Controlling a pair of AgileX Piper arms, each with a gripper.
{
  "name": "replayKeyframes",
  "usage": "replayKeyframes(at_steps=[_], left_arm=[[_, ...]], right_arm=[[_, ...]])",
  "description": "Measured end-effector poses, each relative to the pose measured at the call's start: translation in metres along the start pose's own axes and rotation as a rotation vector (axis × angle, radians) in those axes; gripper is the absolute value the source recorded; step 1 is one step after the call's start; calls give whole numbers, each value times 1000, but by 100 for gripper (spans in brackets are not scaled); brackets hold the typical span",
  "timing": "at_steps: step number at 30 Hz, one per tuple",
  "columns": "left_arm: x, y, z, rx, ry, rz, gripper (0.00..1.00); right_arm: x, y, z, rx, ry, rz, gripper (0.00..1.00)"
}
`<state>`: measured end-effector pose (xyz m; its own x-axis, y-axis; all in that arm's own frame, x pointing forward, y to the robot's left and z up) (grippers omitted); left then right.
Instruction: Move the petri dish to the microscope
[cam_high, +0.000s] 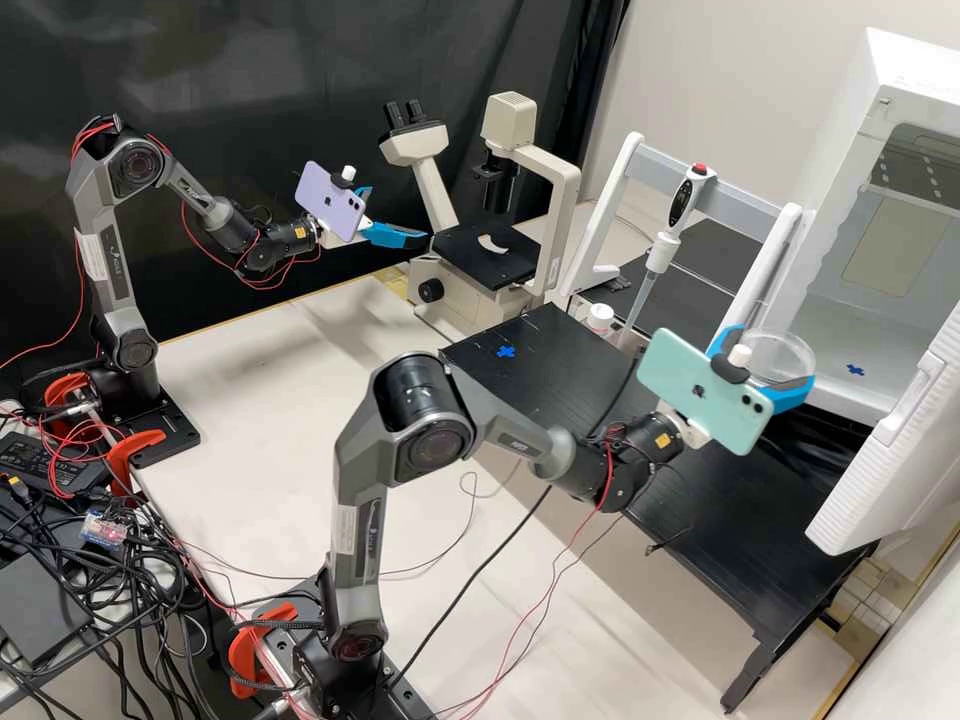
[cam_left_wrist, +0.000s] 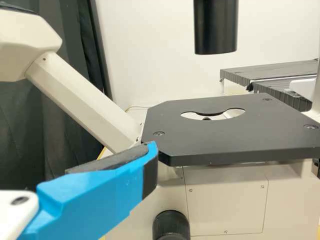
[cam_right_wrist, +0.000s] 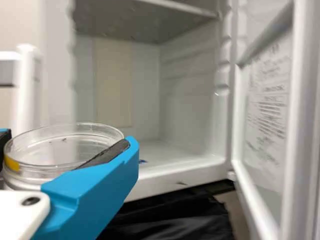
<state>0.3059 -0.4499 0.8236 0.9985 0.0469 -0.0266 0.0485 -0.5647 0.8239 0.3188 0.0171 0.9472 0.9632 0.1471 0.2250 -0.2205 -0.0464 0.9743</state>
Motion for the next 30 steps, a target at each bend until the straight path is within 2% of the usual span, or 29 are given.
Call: replayKeyframes(at_steps=[5,9,13,18,25,30], left_arm=[[0,0,0,0,0,0,100],[0,0,0,0,0,0,100],[0,0,0,0,0,0,100],[0,0,0,0,0,0,100],[0,0,0,0,0,0,100],[0,0,0,0,0,0,100]], right_arm=[[-25,-22,-30,-5,95,-52,0],[-41,-43,-56,7,168,-116,0],[-56,-67,-90,5,289,-203,0],[-67,-88,-124,-28,406,-283,0],[-72,-127,-175,-102,536,-404,0],[-62,-157,-197,-138,567,-464,0]])
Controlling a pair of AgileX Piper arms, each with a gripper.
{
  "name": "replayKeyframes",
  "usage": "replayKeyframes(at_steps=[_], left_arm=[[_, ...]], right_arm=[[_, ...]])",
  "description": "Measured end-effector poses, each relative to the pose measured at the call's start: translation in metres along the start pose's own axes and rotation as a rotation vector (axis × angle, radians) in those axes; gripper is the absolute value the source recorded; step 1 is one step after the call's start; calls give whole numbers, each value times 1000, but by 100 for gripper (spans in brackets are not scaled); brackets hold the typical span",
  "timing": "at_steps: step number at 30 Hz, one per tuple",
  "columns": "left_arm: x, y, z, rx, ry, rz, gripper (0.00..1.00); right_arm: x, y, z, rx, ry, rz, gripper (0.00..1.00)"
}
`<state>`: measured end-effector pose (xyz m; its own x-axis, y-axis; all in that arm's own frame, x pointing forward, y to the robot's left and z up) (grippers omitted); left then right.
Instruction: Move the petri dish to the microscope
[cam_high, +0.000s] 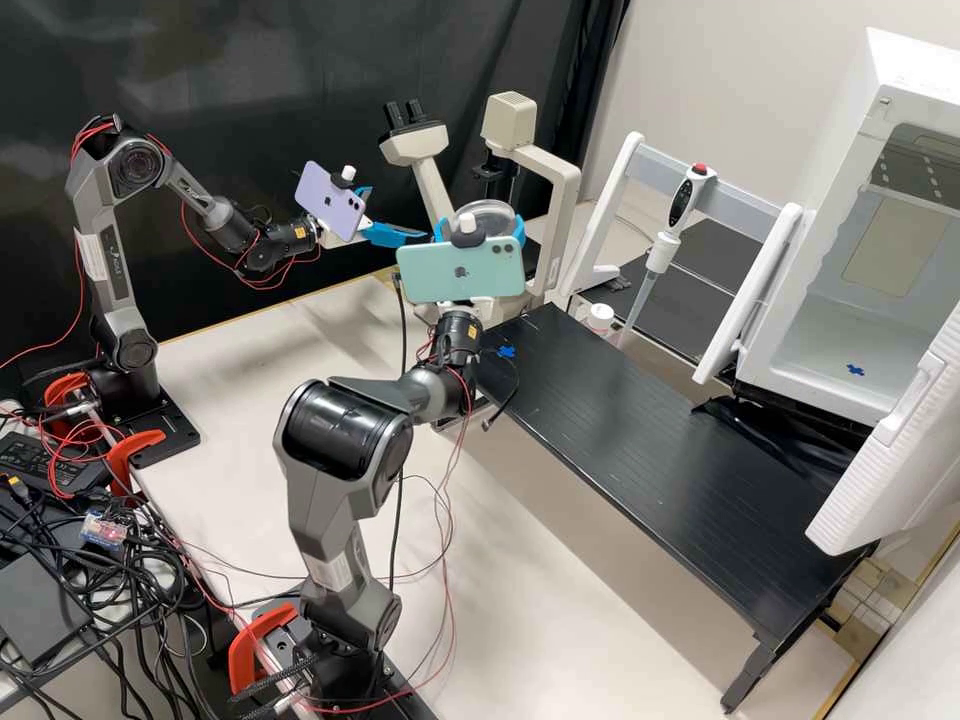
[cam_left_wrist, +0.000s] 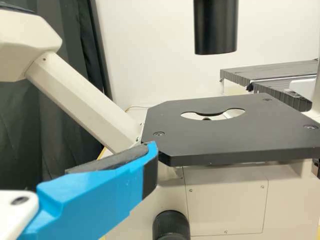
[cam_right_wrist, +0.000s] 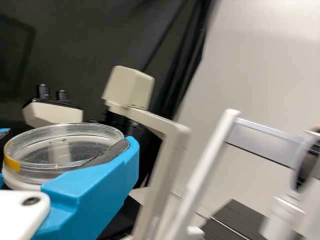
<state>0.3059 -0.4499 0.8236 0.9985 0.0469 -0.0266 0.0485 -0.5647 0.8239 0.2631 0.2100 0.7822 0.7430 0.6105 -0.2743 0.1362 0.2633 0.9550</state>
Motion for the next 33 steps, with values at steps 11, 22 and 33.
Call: replayKeyframes(at_steps=[11,22,33], left_arm=[[0,0,0,0,0,0,100],[0,0,0,0,0,0,100],[0,0,0,0,0,0,100]], right_arm=[[67,-46,10,37,-84,-141,0],[116,-70,39,96,-186,-205,0],[158,-89,66,220,-260,-219,0]])
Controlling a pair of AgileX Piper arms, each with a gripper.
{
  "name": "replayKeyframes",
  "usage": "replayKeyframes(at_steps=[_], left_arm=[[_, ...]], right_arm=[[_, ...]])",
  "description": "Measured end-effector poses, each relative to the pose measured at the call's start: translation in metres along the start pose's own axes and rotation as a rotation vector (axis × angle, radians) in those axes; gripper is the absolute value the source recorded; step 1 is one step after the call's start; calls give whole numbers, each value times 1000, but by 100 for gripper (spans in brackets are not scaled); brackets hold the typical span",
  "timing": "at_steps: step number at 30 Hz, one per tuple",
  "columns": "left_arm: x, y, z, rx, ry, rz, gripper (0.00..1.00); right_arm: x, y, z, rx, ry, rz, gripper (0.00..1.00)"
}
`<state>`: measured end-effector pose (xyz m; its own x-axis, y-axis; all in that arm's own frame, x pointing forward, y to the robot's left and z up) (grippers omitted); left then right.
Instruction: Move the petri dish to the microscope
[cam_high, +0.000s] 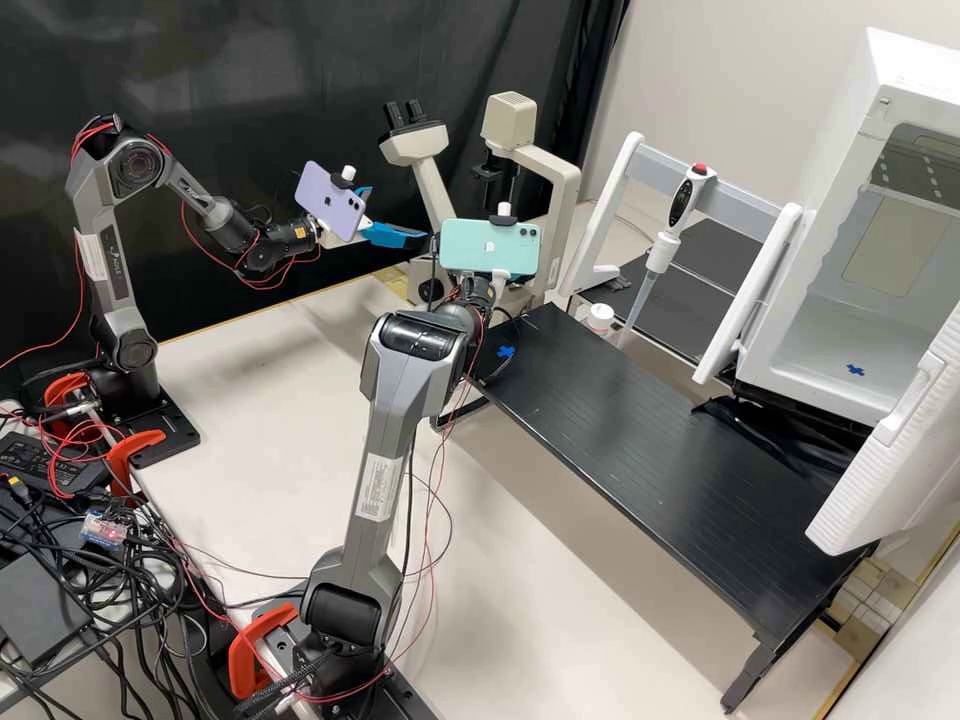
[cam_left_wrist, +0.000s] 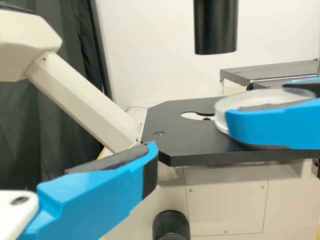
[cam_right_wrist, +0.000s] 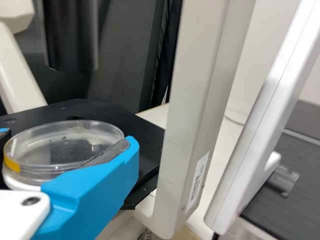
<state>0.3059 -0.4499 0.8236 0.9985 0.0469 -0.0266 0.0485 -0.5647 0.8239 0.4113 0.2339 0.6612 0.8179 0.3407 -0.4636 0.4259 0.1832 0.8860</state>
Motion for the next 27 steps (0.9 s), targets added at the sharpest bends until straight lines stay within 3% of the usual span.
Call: replayKeyframes(at_steps=[10,17,27], left_arm=[[0,0,0,0,0,0,100],[0,0,0,0,0,0,100],[0,0,0,0,0,0,100]], right_arm=[[25,-3,5,56,-7,-1,0],[27,-4,5,50,-11,-12,0],[40,-8,-24,-39,32,-59,0]])
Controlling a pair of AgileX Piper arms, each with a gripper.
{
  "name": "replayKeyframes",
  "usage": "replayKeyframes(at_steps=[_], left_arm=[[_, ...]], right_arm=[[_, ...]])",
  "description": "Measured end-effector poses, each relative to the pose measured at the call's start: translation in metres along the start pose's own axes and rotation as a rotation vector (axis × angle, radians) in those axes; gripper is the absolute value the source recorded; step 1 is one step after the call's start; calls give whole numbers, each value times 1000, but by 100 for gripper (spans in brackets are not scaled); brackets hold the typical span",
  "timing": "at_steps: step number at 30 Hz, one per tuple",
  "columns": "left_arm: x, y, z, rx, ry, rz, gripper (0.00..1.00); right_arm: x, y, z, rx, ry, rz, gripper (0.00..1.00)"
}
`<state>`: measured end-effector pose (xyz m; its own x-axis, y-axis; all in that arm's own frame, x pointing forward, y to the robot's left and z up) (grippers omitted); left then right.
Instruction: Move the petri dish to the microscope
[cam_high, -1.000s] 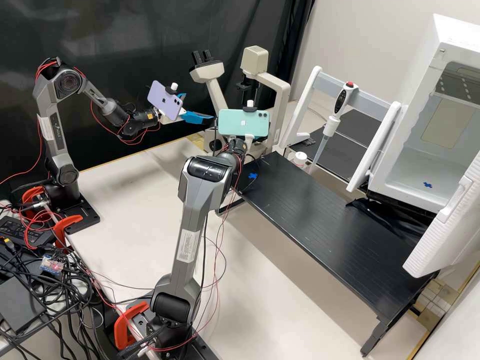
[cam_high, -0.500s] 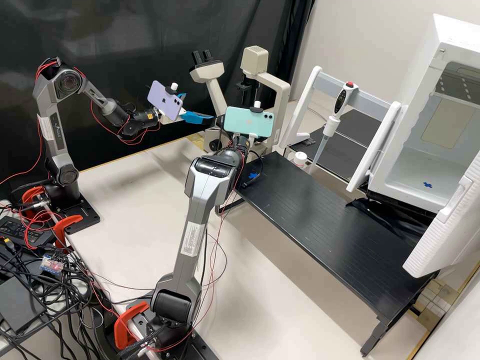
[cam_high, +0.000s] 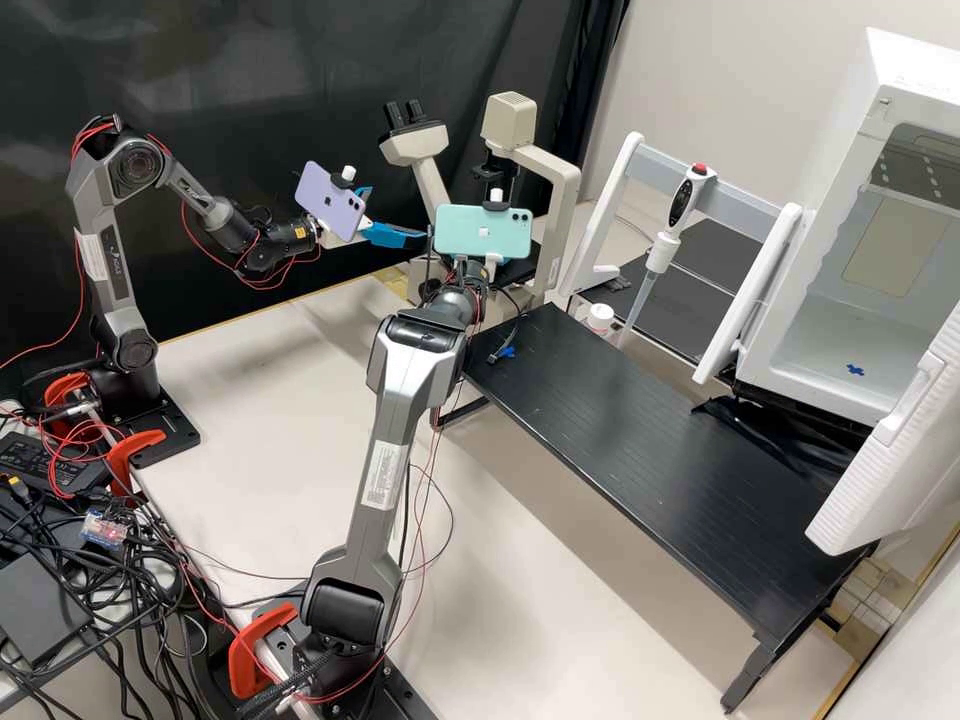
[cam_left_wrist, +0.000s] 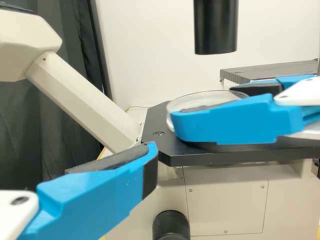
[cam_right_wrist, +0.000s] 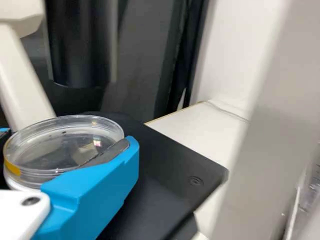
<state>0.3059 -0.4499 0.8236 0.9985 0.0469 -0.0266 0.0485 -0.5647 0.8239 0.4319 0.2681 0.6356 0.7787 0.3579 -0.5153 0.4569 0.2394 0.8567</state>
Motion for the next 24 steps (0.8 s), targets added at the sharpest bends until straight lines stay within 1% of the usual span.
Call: replayKeyframes(at_steps=[2,11,12,13,15,20,23,24], left_arm=[[0,0,0,0,0,0,100],[0,0,0,0,0,0,100],[0,0,0,0,0,0,100],[0,0,0,0,0,0,100],[0,0,0,0,0,0,100],[0,0,0,0,0,0,100],[0,0,0,0,0,0,100],[0,0,0,0,0,0,100]], right_arm=[[2,0,-2,-9,1,-3,0],[14,-4,6,-8,-12,-5,0],[14,-5,8,-4,-16,-7,0],[15,-5,11,8,-21,-7,0],[15,-3,15,22,-27,-3,0],[14,8,29,45,-51,17,0],[11,10,34,56,-65,16,0],[9,9,36,66,-73,11,0]])
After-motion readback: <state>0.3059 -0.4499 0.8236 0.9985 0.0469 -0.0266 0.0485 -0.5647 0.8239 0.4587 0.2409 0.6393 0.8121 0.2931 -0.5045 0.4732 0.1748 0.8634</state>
